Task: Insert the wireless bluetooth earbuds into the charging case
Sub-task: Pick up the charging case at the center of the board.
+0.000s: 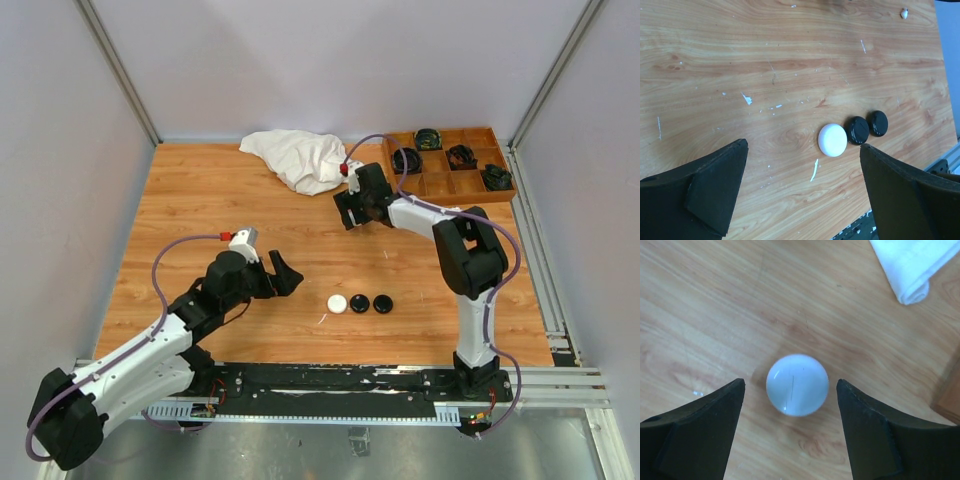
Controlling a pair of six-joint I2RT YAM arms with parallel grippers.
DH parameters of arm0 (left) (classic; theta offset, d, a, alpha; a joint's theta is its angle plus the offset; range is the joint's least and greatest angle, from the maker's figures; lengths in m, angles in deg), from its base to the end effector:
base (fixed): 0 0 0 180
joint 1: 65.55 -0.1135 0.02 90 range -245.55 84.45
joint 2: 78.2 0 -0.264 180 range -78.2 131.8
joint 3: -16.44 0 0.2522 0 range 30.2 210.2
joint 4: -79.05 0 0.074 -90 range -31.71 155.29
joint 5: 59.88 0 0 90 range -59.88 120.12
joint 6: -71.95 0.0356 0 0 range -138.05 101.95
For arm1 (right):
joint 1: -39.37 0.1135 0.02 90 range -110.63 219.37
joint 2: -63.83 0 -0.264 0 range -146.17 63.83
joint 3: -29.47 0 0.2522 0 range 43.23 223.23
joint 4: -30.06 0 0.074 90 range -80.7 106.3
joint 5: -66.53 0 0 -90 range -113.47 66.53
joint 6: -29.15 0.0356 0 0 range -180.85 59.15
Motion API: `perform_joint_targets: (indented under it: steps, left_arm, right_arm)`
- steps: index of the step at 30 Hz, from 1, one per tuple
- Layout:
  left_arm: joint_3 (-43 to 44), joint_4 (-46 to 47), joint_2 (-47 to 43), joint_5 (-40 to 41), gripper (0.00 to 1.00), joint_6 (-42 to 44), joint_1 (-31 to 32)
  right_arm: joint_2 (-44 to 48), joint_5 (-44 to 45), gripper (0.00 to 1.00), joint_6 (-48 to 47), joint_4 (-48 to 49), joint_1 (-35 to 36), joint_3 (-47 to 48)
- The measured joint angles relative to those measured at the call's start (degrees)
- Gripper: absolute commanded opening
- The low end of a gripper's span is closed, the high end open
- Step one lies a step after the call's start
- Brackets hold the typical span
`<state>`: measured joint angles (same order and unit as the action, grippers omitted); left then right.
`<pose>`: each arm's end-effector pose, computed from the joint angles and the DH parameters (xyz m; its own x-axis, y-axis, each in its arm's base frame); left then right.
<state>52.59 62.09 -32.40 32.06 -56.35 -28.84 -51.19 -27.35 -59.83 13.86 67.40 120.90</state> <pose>0.1471 -0.1082 0.2114 -0.6370 -0.2977 -0.7110 0.2273 0.8089 -0.5422 0.3934 0.2122 0.1817 -0.5740 -0.2855 -0.7675 -0.5046 0.8615 0.0570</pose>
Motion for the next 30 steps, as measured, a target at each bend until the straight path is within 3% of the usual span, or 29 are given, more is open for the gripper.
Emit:
perform_joint_targets:
  steps: [6, 13, 30]
  left_arm:
    - [-0.59, -0.04, -0.96, -0.09, 0.99, 0.46, 0.00]
    - [-1.42, 0.00, -0.96, -0.26, 0.99, 0.46, -0.02]
    - [-2.58, 5.79, 1.11, -2.64, 0.96, 0.63, -0.26]
  right_arm:
    - [-5.46, 0.00, 0.61, 0.44, -0.52, 0.00, 4.61]
    - [-5.49, -0.04, 0.40, 0.98, -0.13, 0.00, 4.44]
    - [12.98, -5.84, 0.37, 0.26, -0.83, 0.04, -14.29]
